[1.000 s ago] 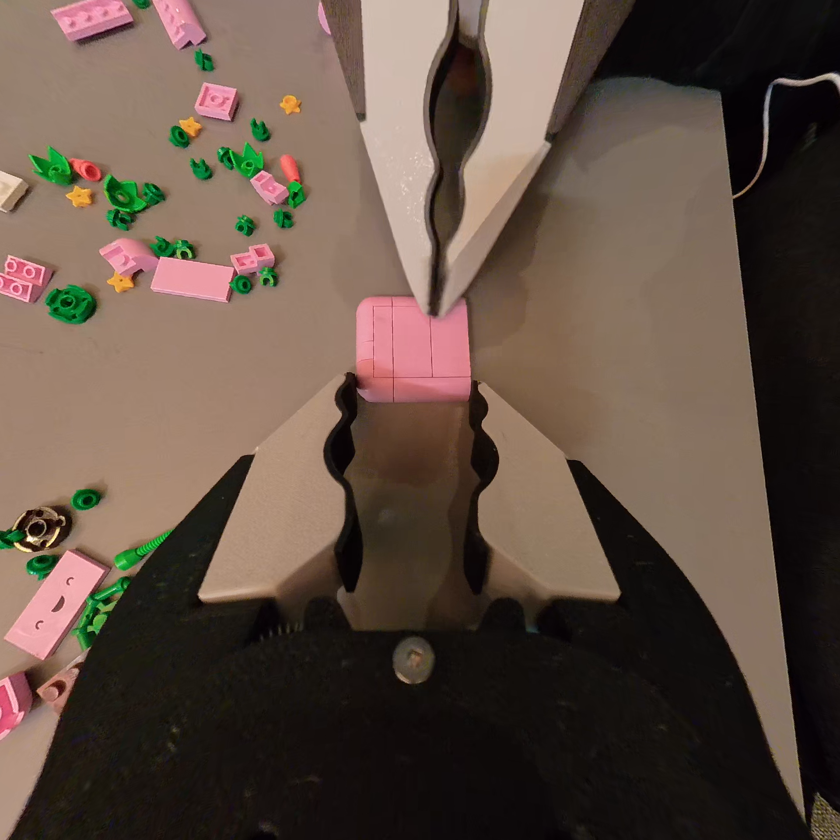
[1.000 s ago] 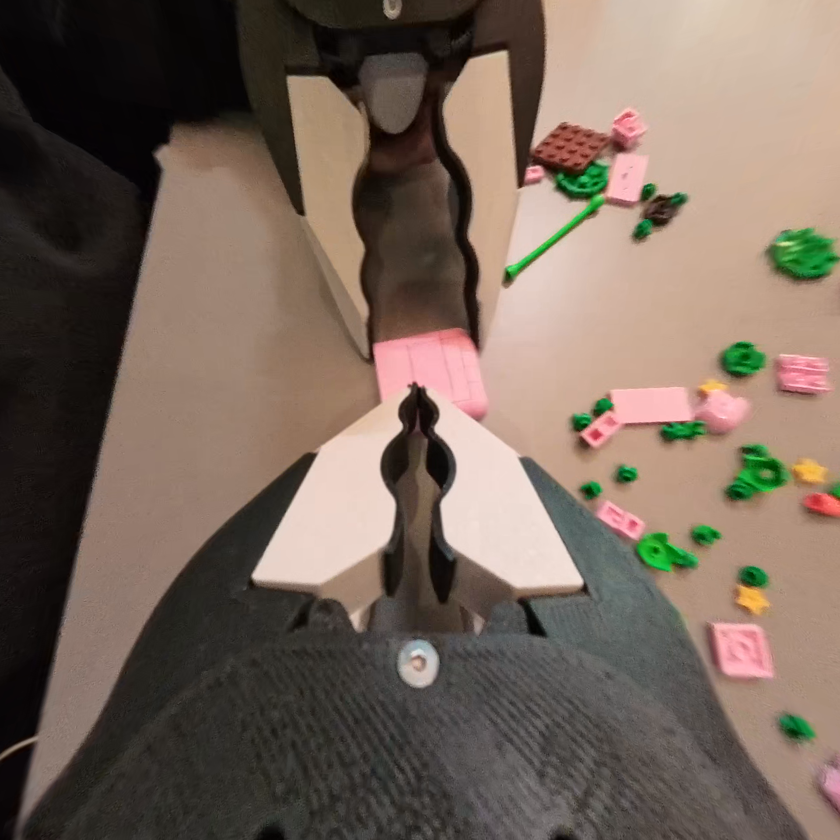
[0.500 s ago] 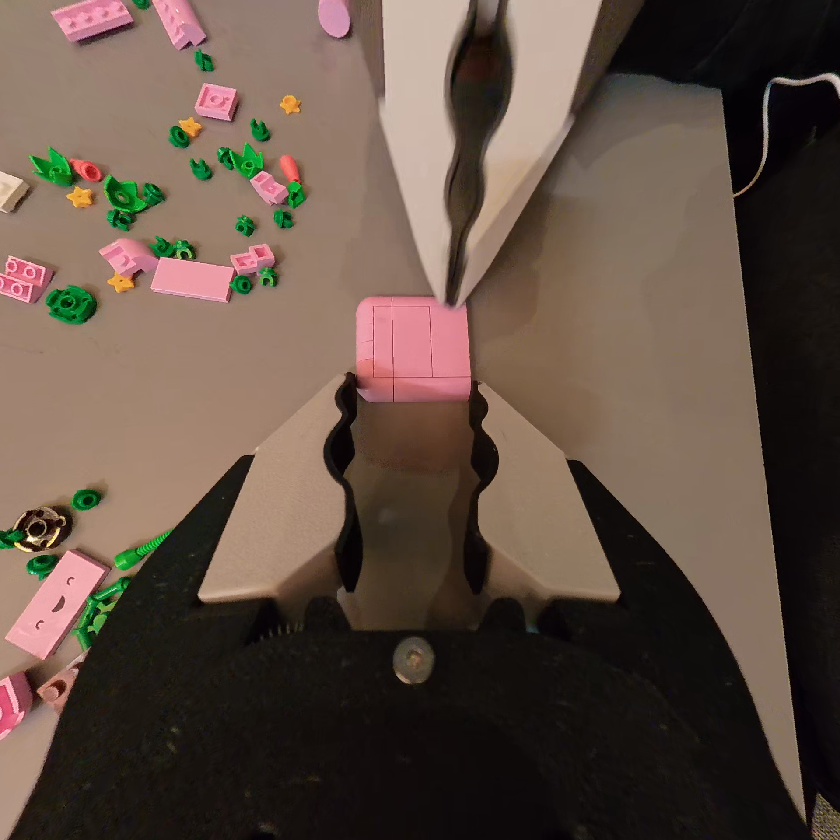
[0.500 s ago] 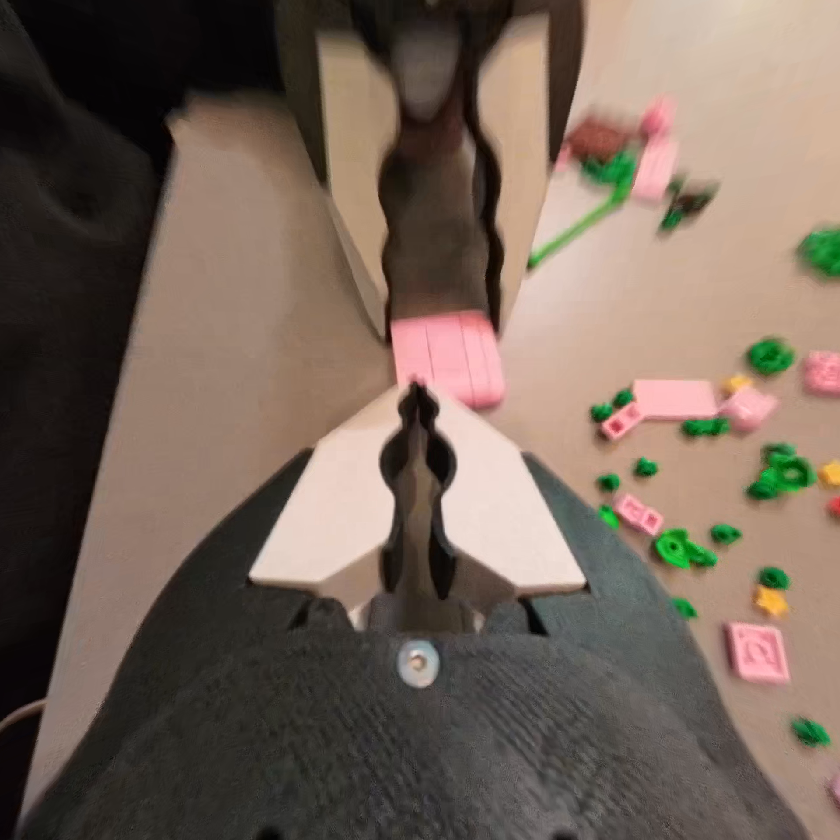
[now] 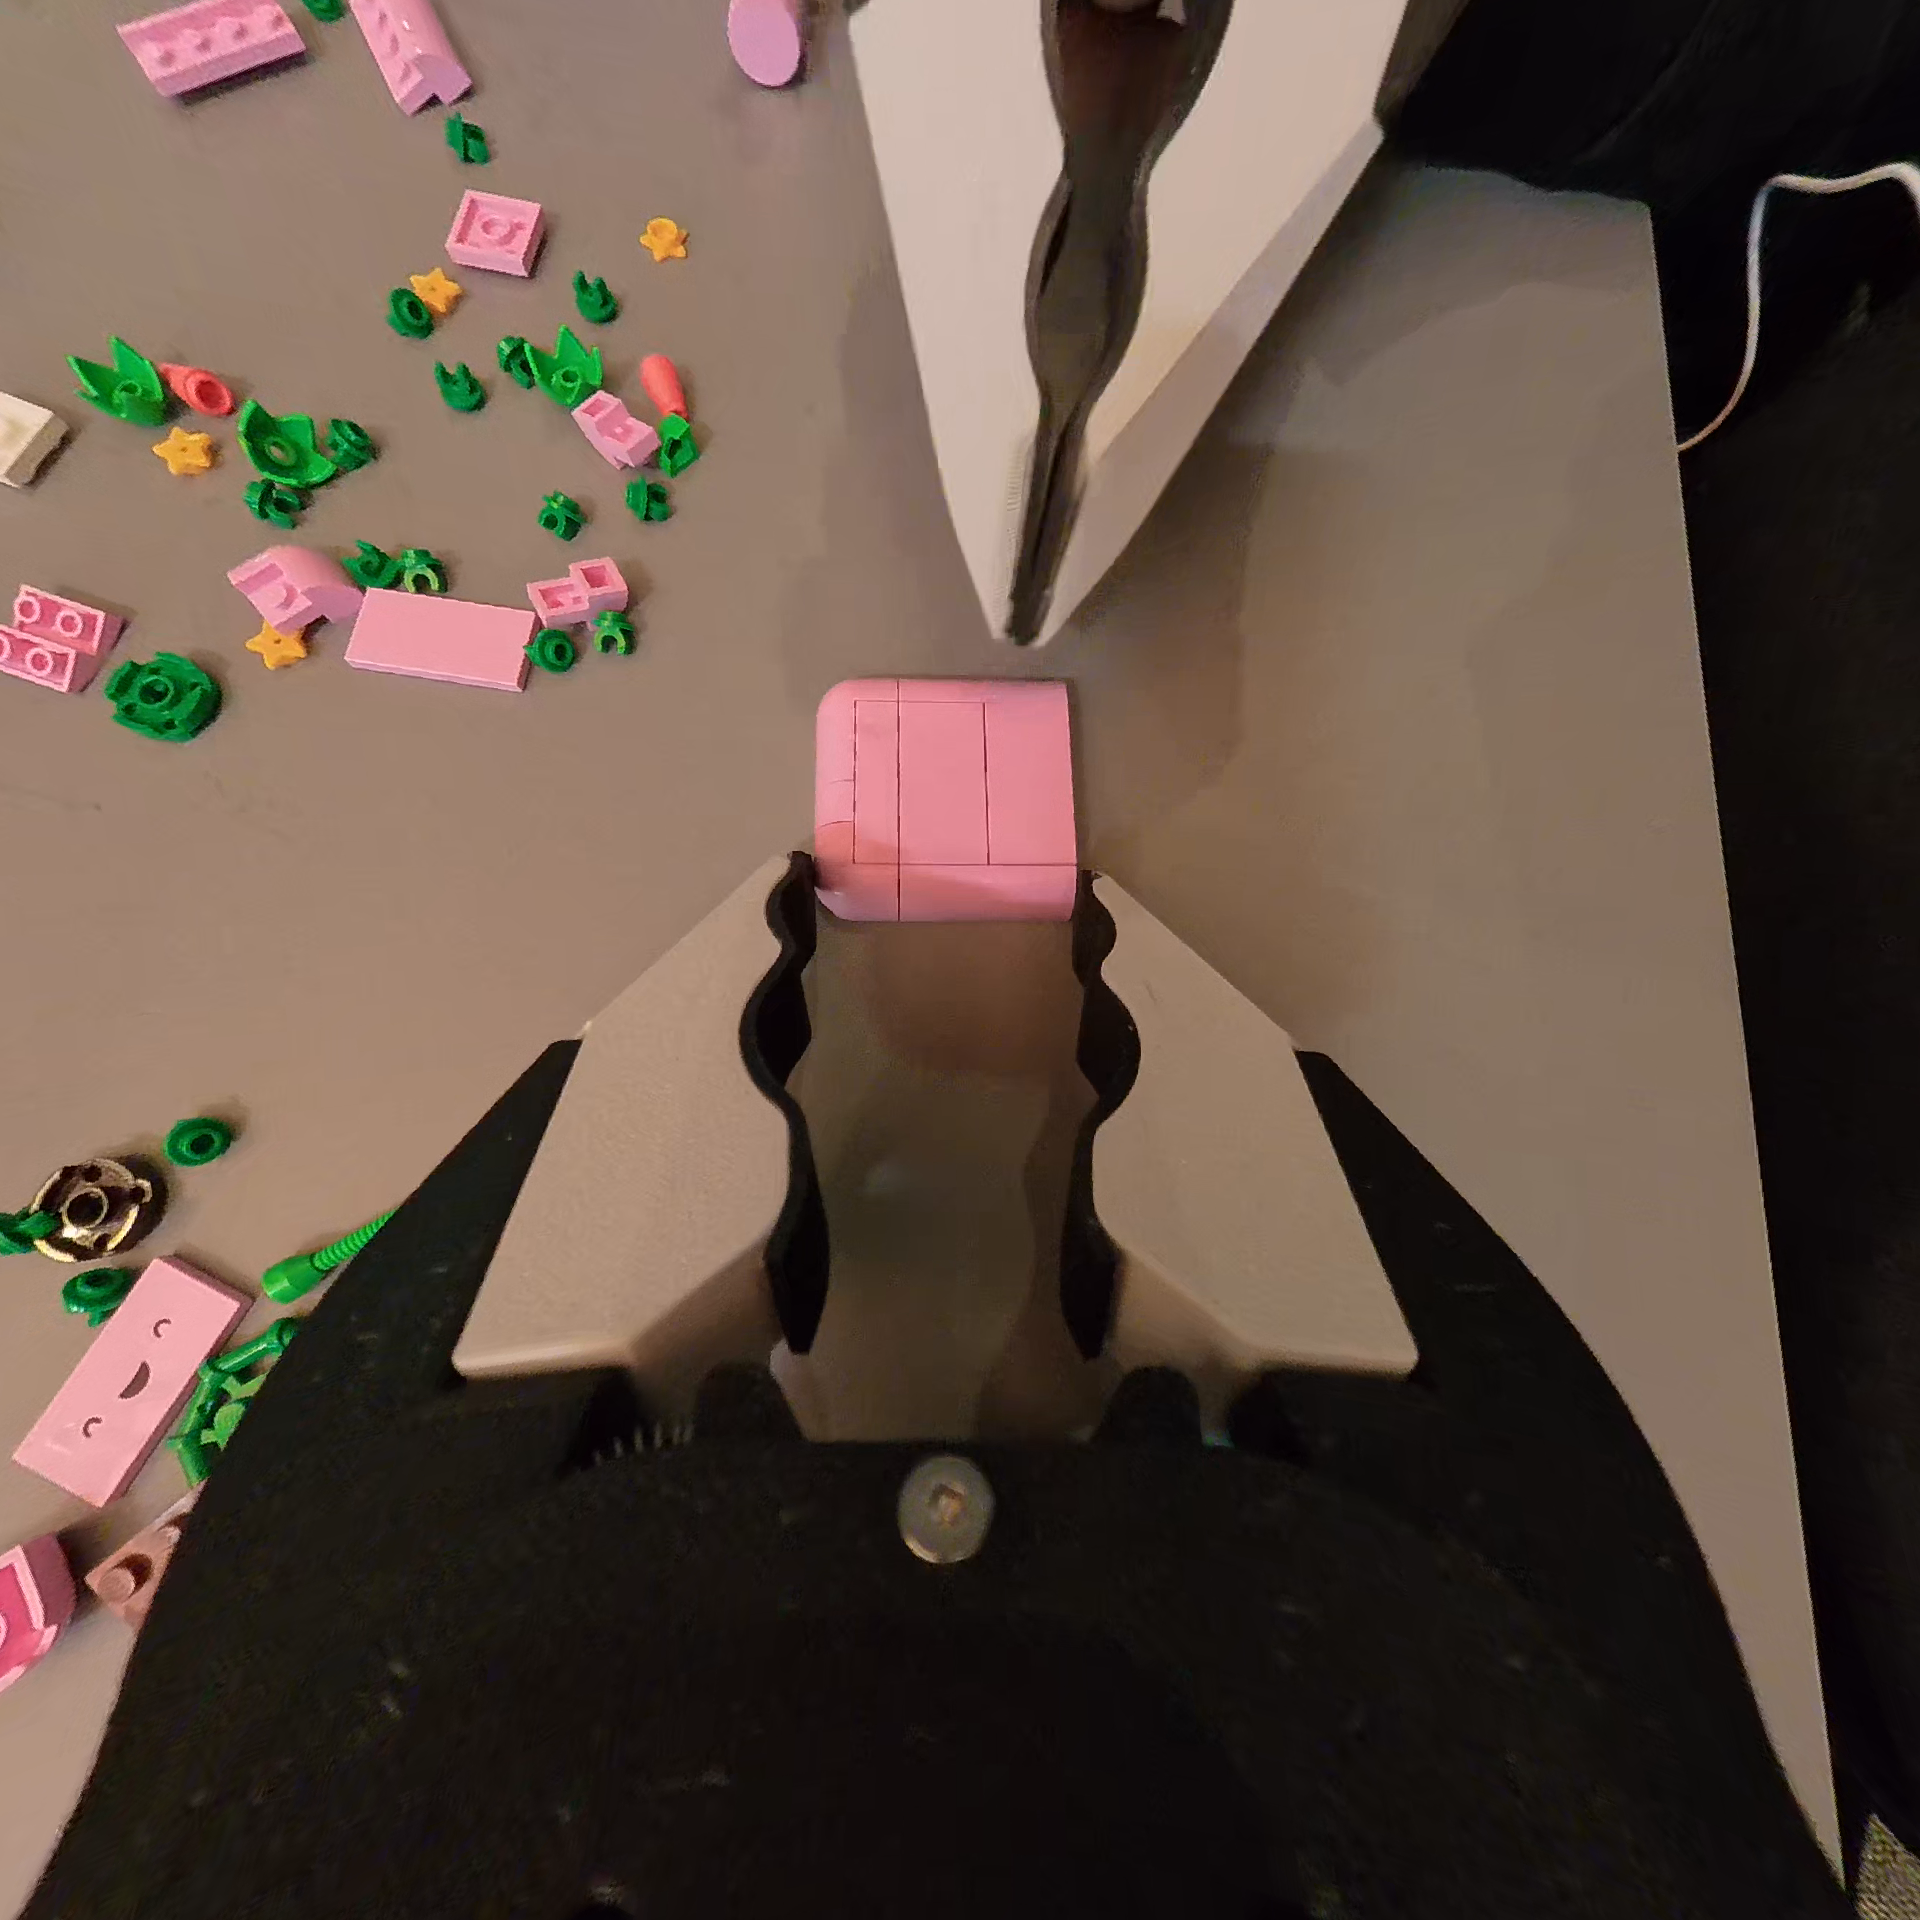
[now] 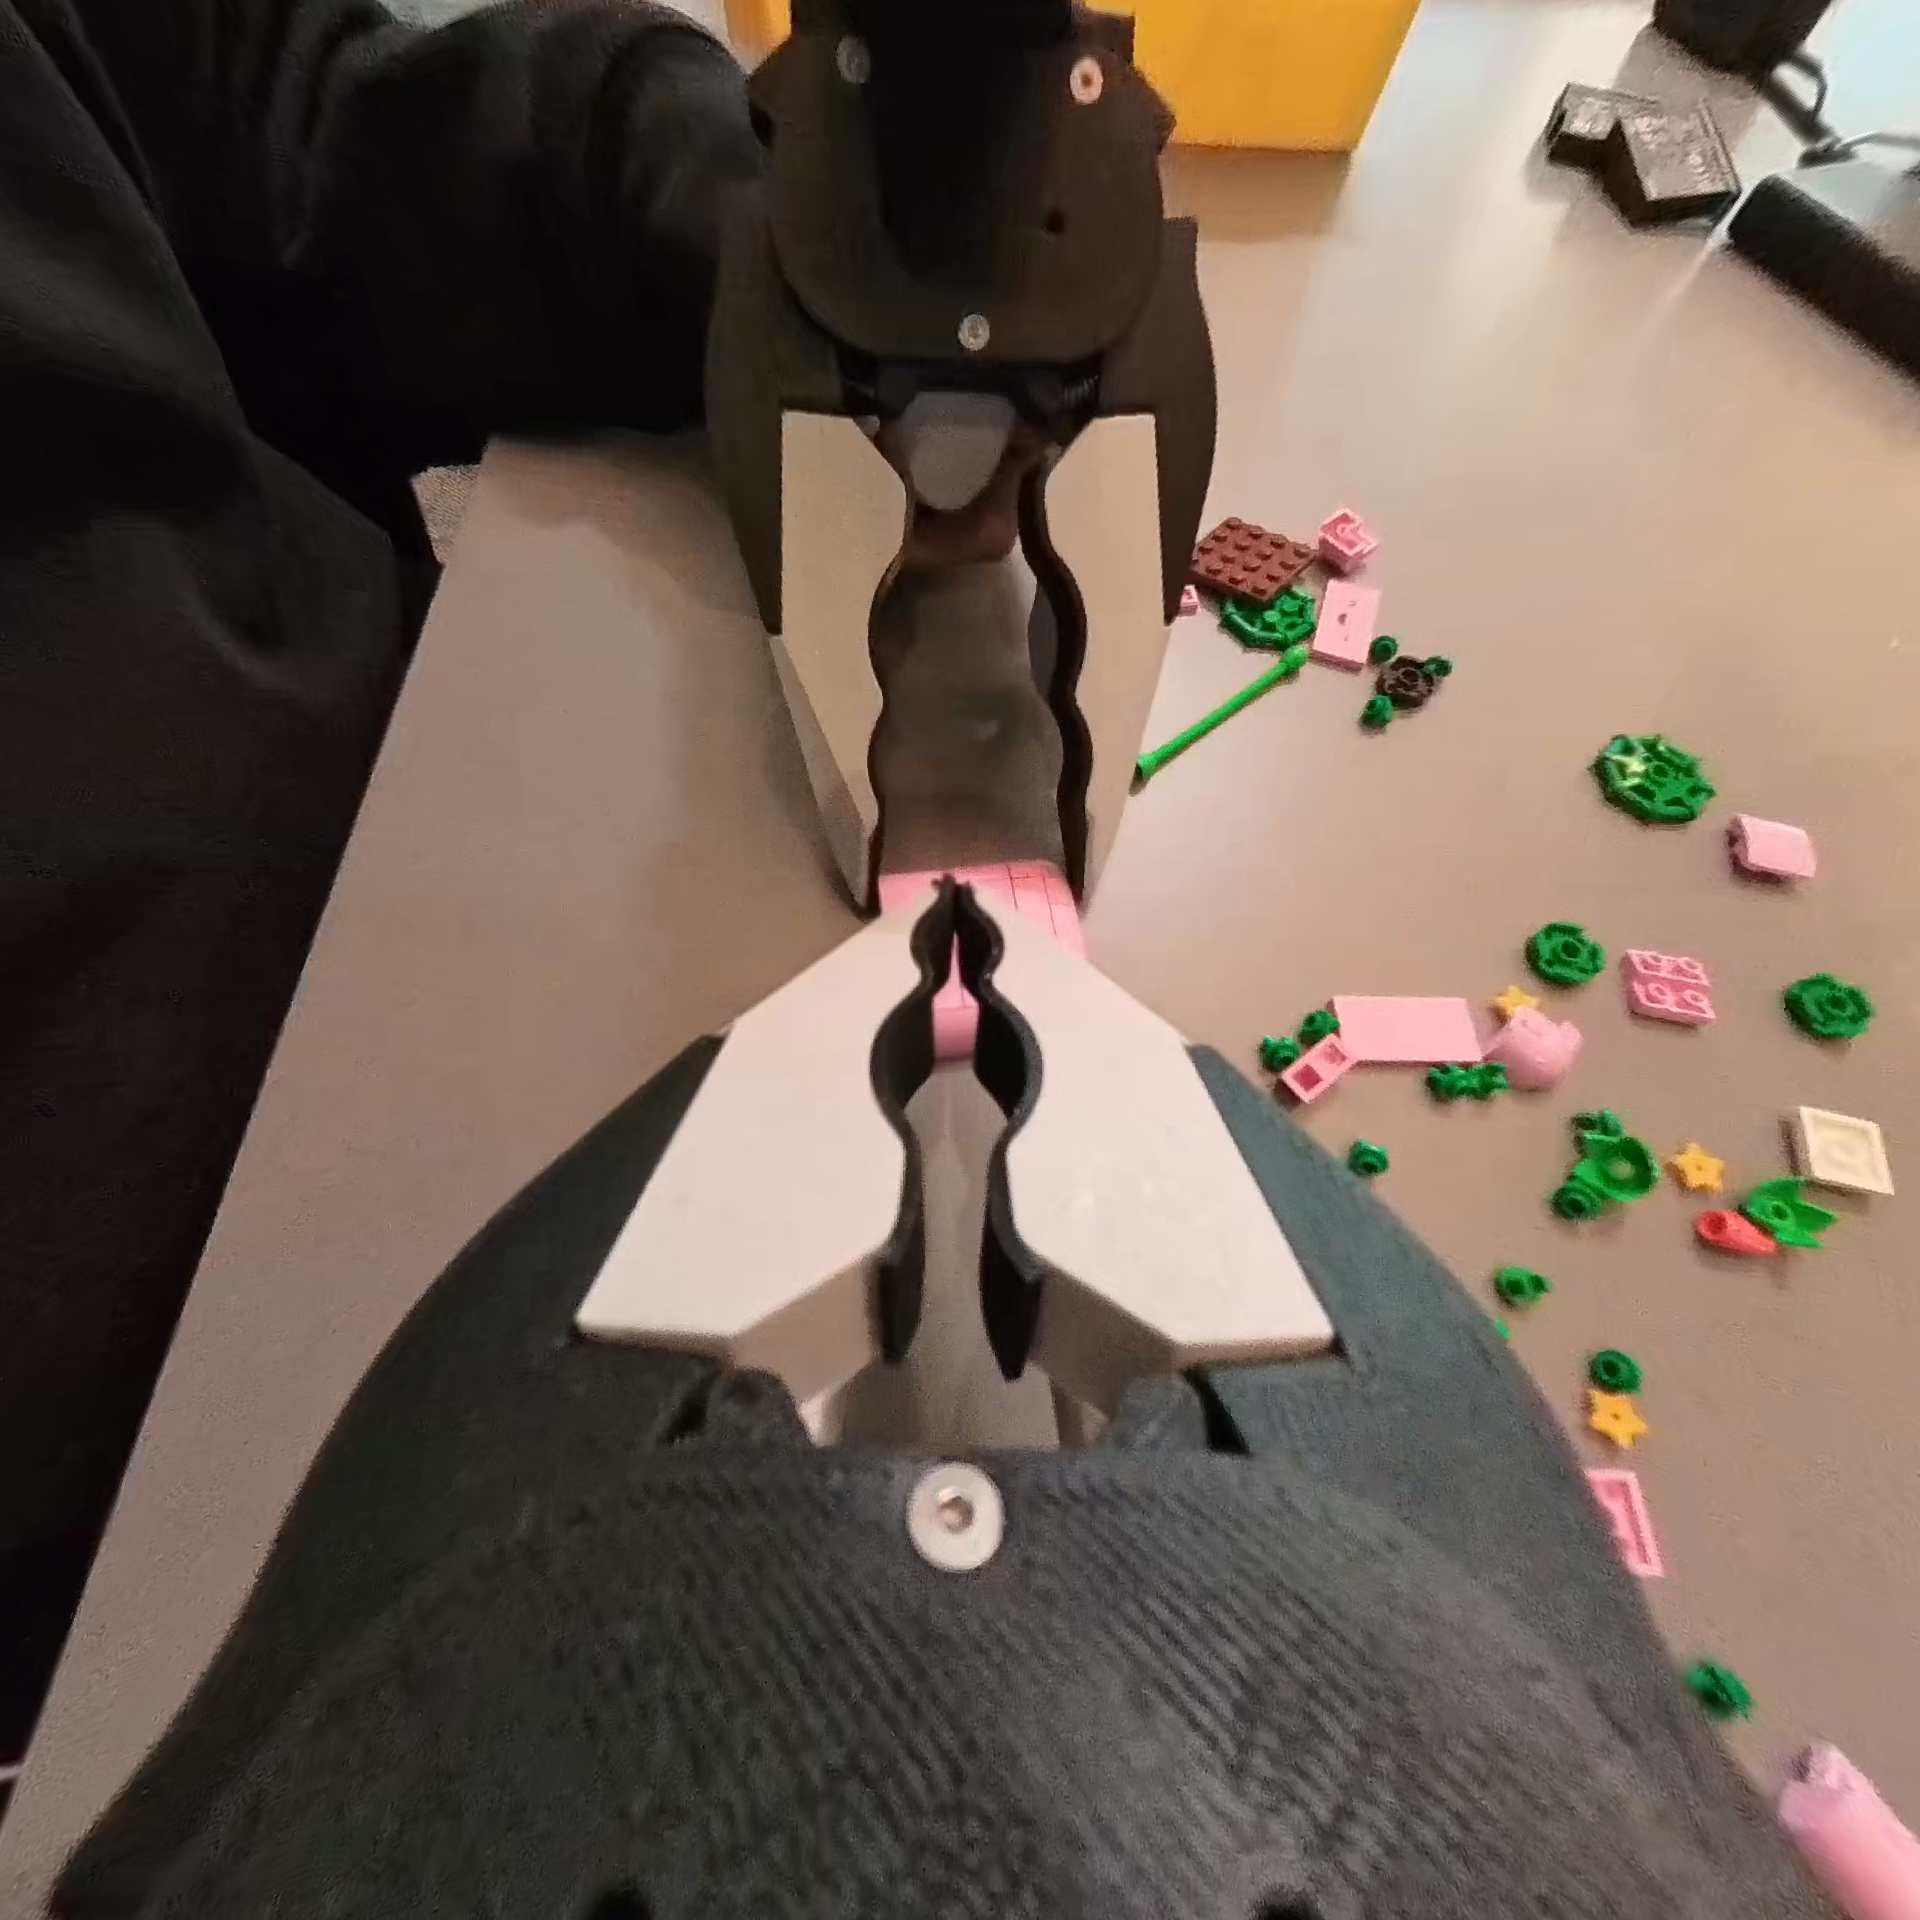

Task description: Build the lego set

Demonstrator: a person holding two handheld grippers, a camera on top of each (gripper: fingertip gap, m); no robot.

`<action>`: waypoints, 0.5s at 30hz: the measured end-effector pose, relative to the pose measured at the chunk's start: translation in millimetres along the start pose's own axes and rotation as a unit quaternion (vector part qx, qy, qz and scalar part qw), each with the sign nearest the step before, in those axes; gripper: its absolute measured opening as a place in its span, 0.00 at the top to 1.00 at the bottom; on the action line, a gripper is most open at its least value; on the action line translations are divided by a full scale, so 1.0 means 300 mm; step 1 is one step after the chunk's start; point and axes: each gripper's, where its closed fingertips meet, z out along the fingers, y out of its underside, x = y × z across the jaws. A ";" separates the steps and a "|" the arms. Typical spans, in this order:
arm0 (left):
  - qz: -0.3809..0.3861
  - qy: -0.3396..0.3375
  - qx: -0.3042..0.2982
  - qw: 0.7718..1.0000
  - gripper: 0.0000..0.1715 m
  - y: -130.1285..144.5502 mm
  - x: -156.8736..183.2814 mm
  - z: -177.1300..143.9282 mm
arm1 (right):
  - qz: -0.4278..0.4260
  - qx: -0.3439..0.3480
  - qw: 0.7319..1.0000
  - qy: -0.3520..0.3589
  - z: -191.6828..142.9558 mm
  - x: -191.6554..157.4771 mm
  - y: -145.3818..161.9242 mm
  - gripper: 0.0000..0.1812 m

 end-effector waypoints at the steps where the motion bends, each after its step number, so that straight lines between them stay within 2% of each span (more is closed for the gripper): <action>1: -0.001 0.001 0.000 1.000 0.73 0.000 0.000 0.000 | 0.006 -0.014 1.000 -0.005 0.012 -0.002 0.020 1.00; 3: -0.001 0.001 0.000 1.000 0.73 0.000 0.000 0.000 | 0.020 -0.078 0.997 -0.008 0.048 0.003 0.101 1.00; 7: 0.000 0.000 0.000 1.000 0.73 0.000 0.000 0.000 | 0.008 0.018 1.000 -0.002 0.018 -0.004 -0.024 1.00; 8: 0.000 0.000 0.000 1.000 0.73 0.000 -0.001 0.000 | 0.007 0.023 1.000 -0.005 0.020 -0.009 -0.031 1.00; 11: -0.001 0.001 0.000 1.000 0.73 0.000 -0.001 0.000 | 0.014 -0.055 0.998 -0.006 0.079 -0.007 0.069 1.00; 12: -0.001 0.001 0.000 1.000 0.73 0.000 -0.001 0.000 | 0.019 -0.046 0.998 -0.025 0.079 -0.026 0.058 1.00; 15: 0.000 0.000 0.000 1.000 0.73 0.000 -0.001 0.000 | 0.030 -0.055 0.998 0.021 0.079 0.033 0.074 1.00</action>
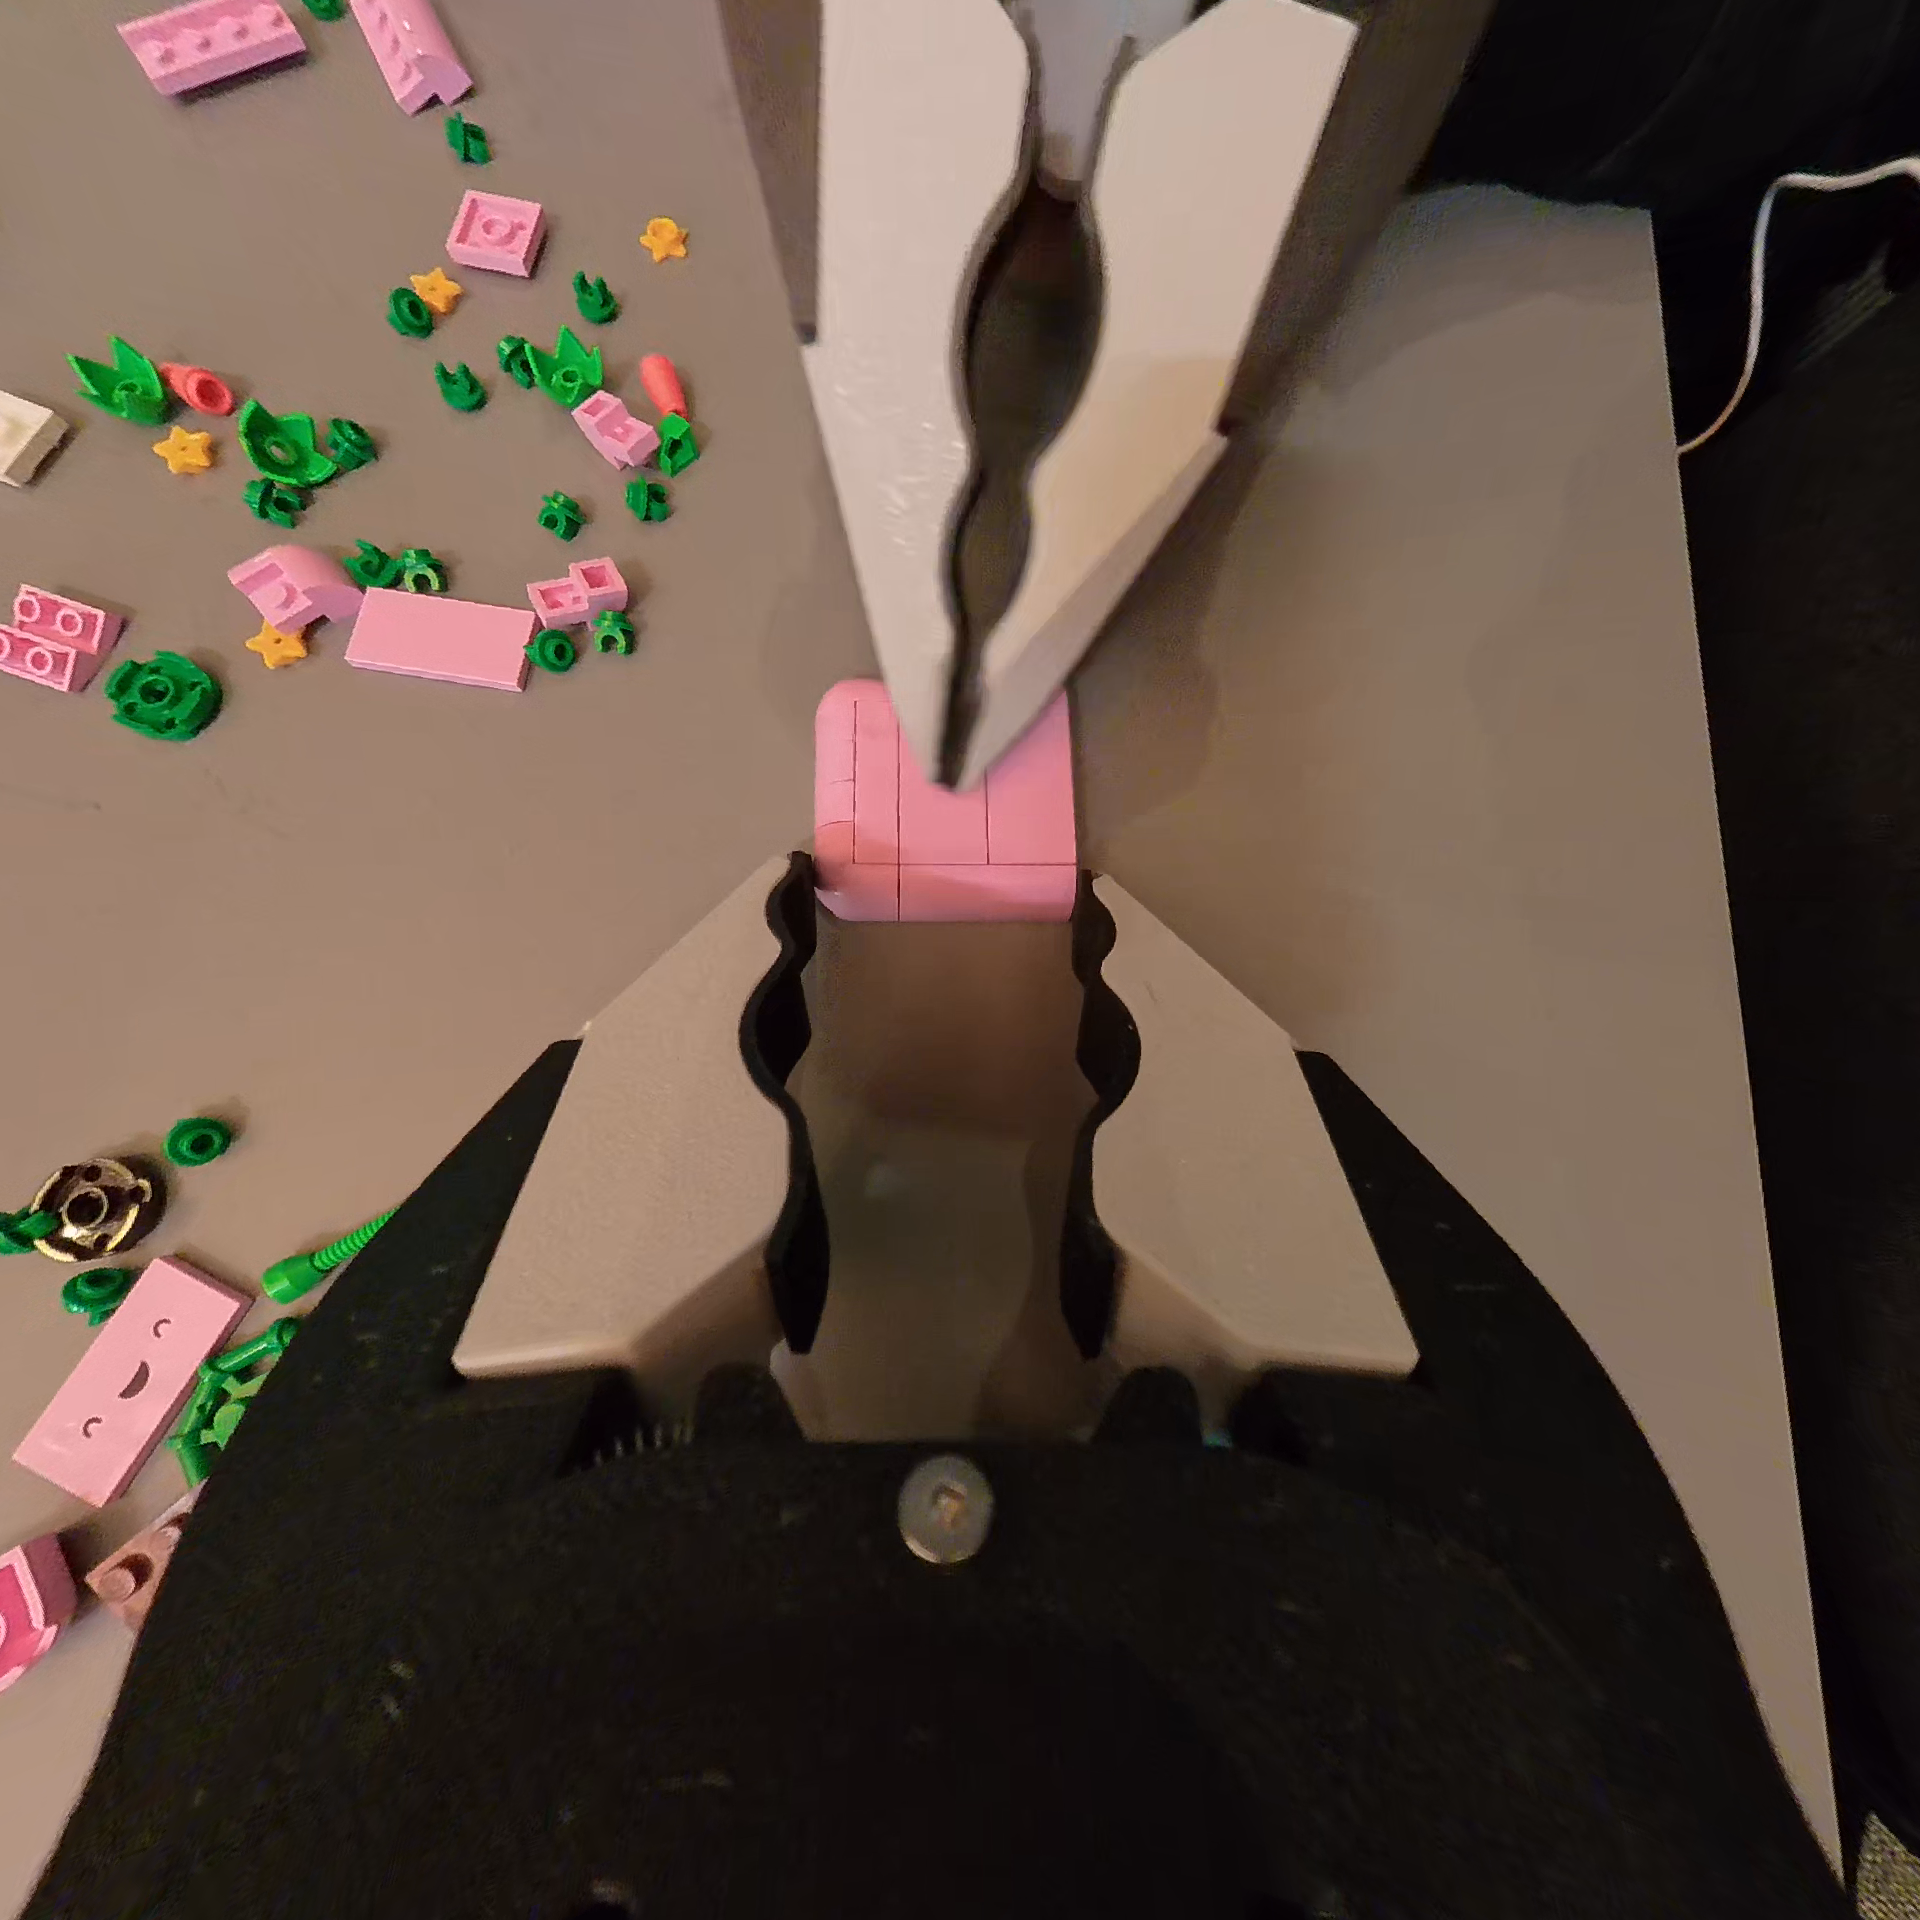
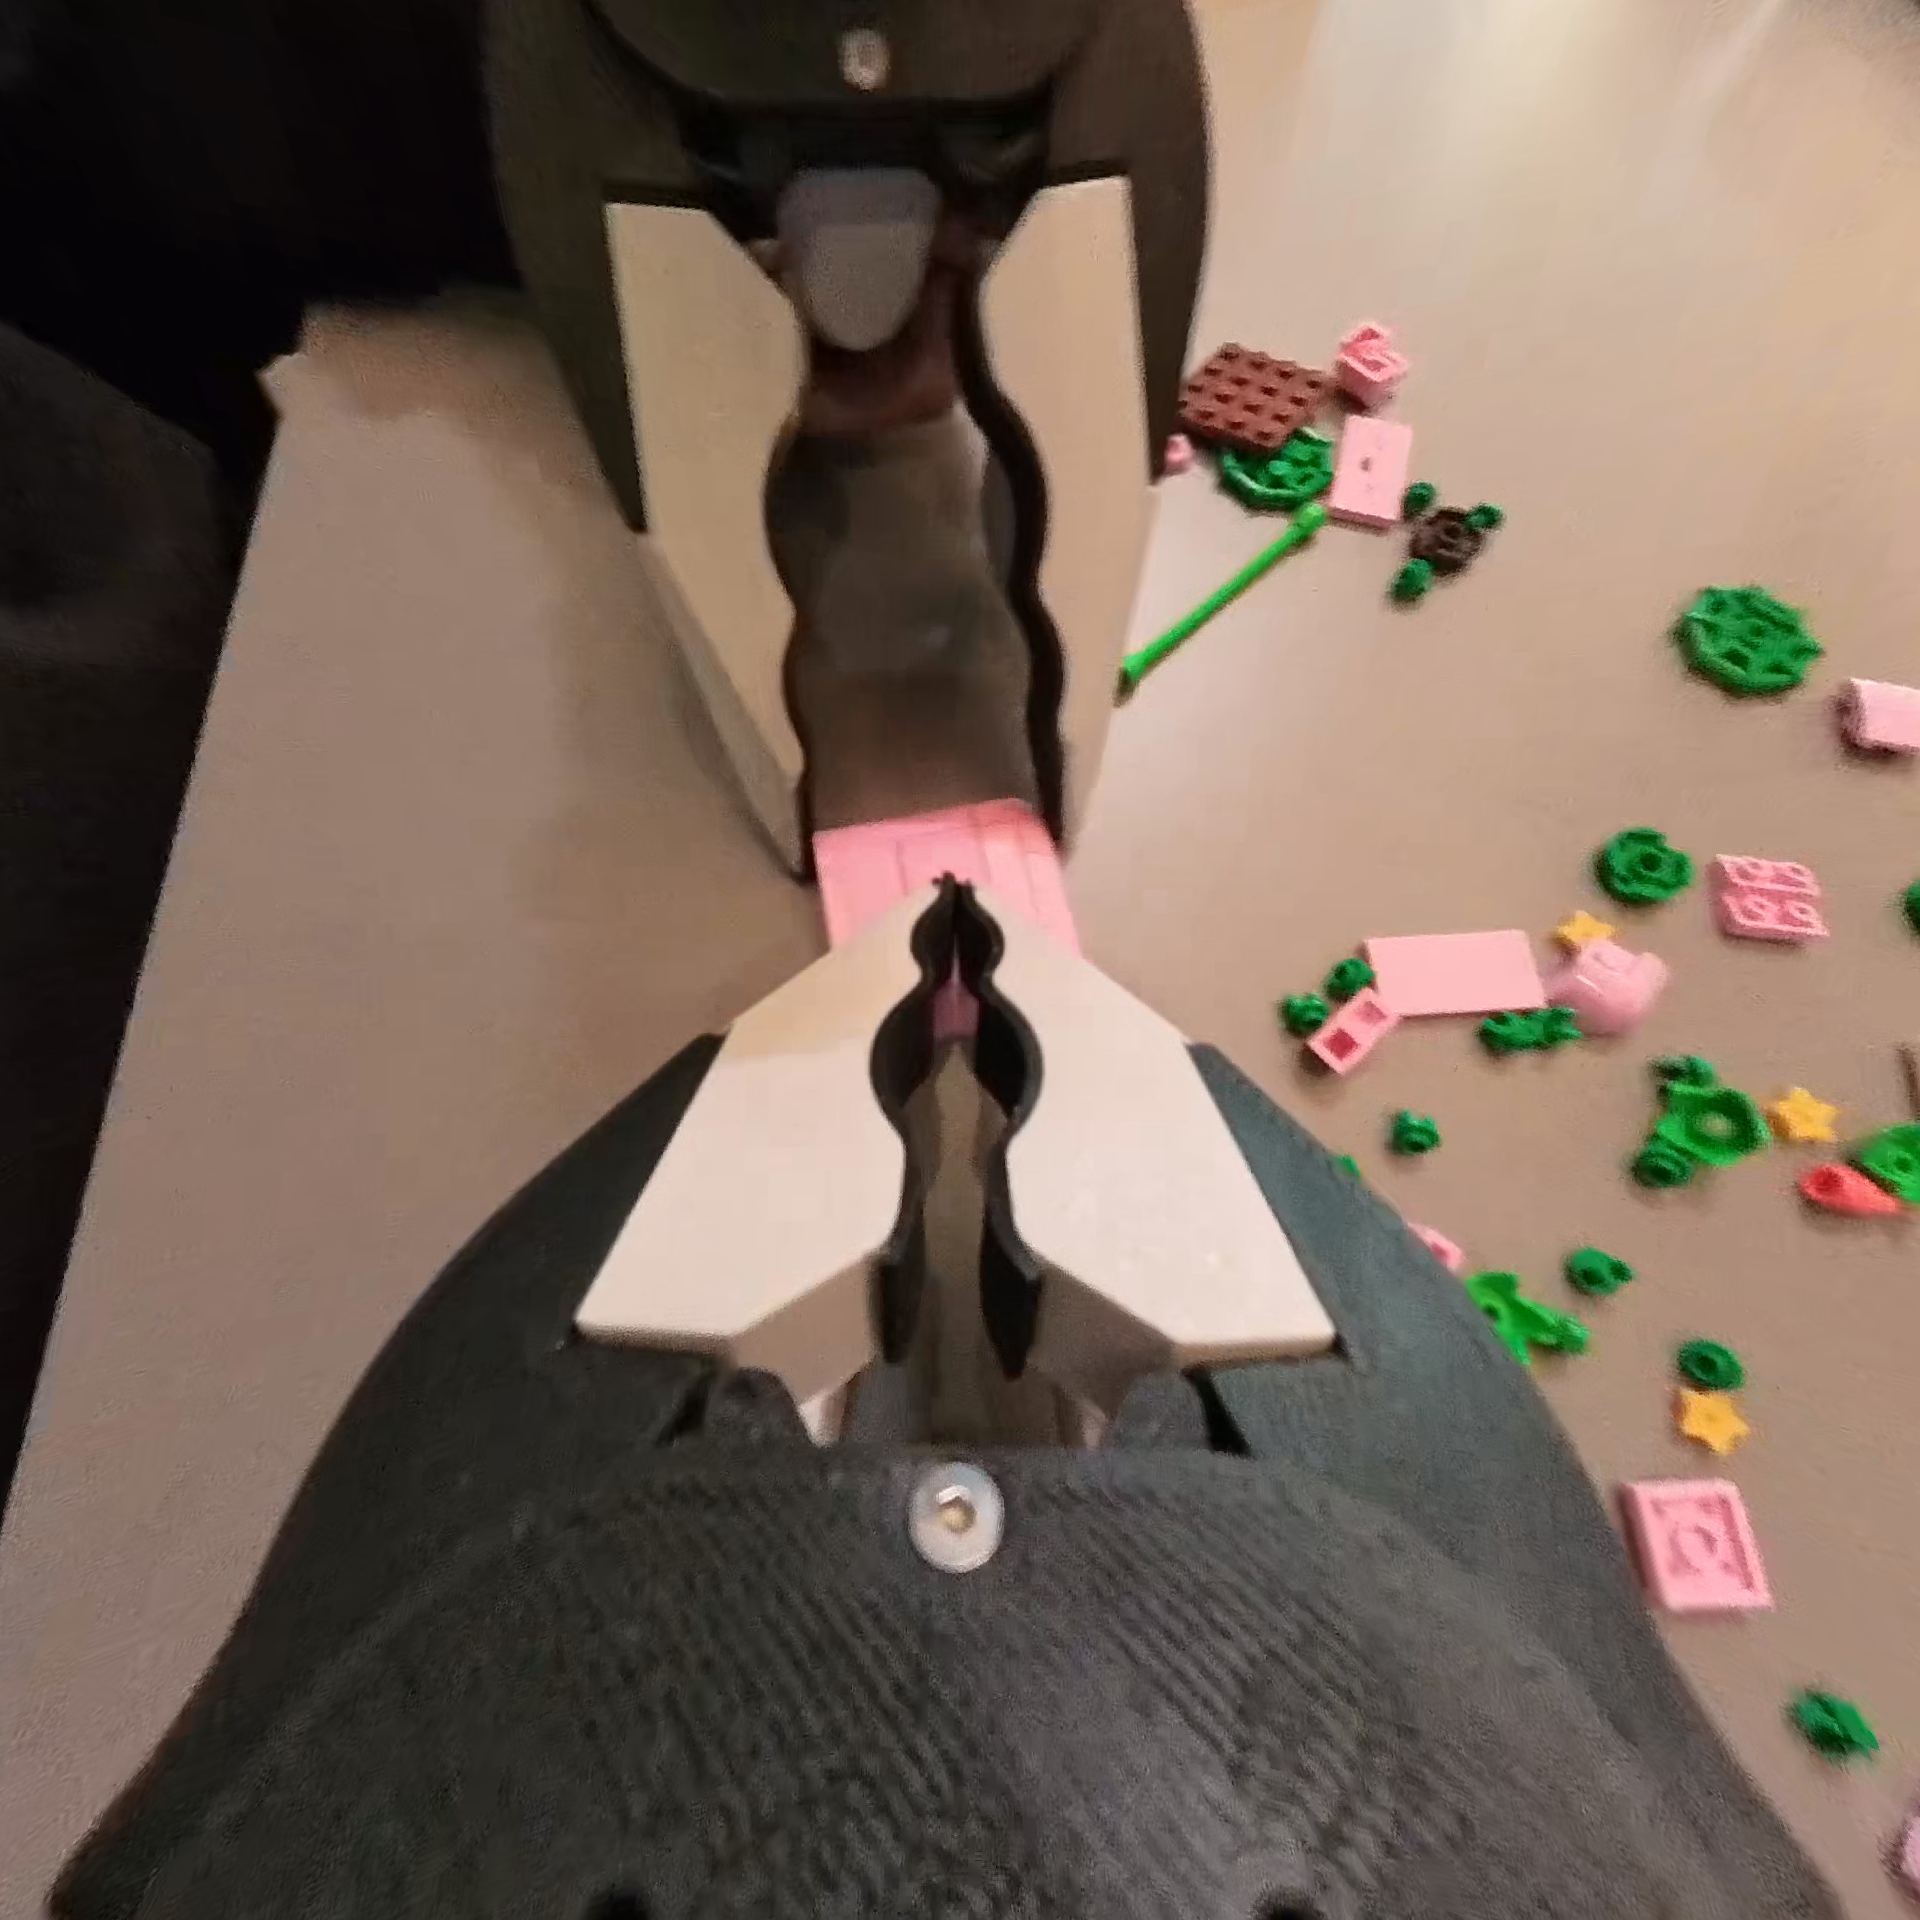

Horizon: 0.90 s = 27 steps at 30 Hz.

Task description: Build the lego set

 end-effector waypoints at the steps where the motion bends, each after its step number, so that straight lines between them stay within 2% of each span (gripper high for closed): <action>1: 0.000 0.000 0.000 1.000 0.72 0.000 0.000 0.000 | 0.006 0.000 1.000 0.009 -0.003 0.015 0.003 1.00; 5: 0.000 0.000 0.000 1.000 0.72 0.000 0.000 0.000 | 0.006 0.000 0.999 -0.045 -0.001 -0.047 -0.001 1.00; 8: 0.001 -0.001 0.000 1.000 0.72 0.000 0.000 0.000 | 0.008 -0.003 0.999 0.032 -0.008 0.036 0.005 1.00; 9: 0.001 -0.001 0.000 1.000 0.72 0.000 0.000 0.000 | 0.010 -0.003 1.000 0.022 -0.010 0.030 0.007 1.00; 11: 0.002 0.001 0.000 1.000 0.72 0.000 0.001 0.000 | 0.017 0.000 0.998 -0.053 -0.010 -0.044 0.004 1.00; 12: 0.002 0.001 0.000 1.000 0.73 0.000 0.001 0.000 | 0.018 -0.001 0.998 -0.060 -0.009 -0.052 0.003 1.00; 15: 0.002 0.000 0.000 1.000 0.73 0.000 0.001 0.001 | 0.007 -0.007 0.999 0.034 -0.020 0.047 0.015 1.00; 16: 0.002 0.000 0.000 1.000 0.73 0.000 0.001 0.001 | 0.011 -0.005 1.000 0.019 -0.020 0.036 0.016 1.00; 18: 0.002 0.000 0.000 1.000 0.72 0.000 0.001 0.000 | 0.022 -0.001 0.997 -0.069 -0.018 -0.051 0.011 1.00; 19: 0.002 0.000 0.000 1.000 0.73 0.000 0.001 0.000 | 0.022 -0.001 0.997 -0.072 -0.017 -0.056 0.010 1.00; 22: 0.002 0.000 0.000 1.000 0.73 0.000 0.001 0.000 | 0.014 -0.008 0.999 0.032 -0.024 0.050 0.020 1.00; 23: 0.002 0.000 0.000 1.000 0.72 0.000 0.001 0.000 | 0.018 -0.005 1.000 0.015 -0.023 0.036 0.019 1.00; 25: 0.002 0.001 0.000 1.000 0.73 0.000 0.001 0.000 | 0.032 -0.002 0.996 -0.080 -0.022 -0.055 0.015 1.00; 26: 0.002 0.001 0.000 1.000 0.73 0.000 0.001 0.000 | 0.037 -0.003 0.996 -0.084 -0.021 -0.055 0.014 1.00; 27: 0.001 0.001 0.000 1.000 0.73 0.000 0.001 0.000 | 0.041 -0.001 0.998 -0.052 -0.019 -0.020 0.014 1.00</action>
